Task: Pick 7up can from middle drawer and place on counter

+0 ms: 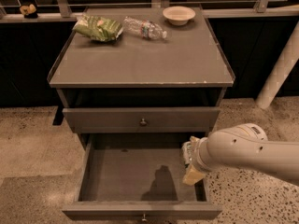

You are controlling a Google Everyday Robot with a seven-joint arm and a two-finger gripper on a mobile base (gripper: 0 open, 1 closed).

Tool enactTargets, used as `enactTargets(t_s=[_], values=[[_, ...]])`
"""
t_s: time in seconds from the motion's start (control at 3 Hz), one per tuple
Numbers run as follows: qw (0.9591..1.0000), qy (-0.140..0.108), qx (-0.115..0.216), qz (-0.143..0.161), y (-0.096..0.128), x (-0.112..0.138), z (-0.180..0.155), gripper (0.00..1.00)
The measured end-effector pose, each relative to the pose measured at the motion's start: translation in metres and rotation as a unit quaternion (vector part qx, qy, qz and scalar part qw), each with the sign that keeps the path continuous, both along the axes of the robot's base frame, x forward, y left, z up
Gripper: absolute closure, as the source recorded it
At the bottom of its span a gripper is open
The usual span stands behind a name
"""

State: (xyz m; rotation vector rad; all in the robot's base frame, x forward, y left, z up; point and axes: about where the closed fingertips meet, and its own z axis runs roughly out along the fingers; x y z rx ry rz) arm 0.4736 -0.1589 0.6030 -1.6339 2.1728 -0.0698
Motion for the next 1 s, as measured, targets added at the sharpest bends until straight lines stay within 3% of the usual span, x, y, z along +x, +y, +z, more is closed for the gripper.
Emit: enactTargets(t_s=[0.33,0.67,1.0], values=[[0.9999,-0.009,-0.009,0.004,0.006,-0.005,0.028,1.0],[0.9987,-0.025,-0.042,0.014,0.015,-0.02,0.081,1.0],[0.9949,-0.053,-0.083,0.021,0.018,-0.021,0.15,1.0]])
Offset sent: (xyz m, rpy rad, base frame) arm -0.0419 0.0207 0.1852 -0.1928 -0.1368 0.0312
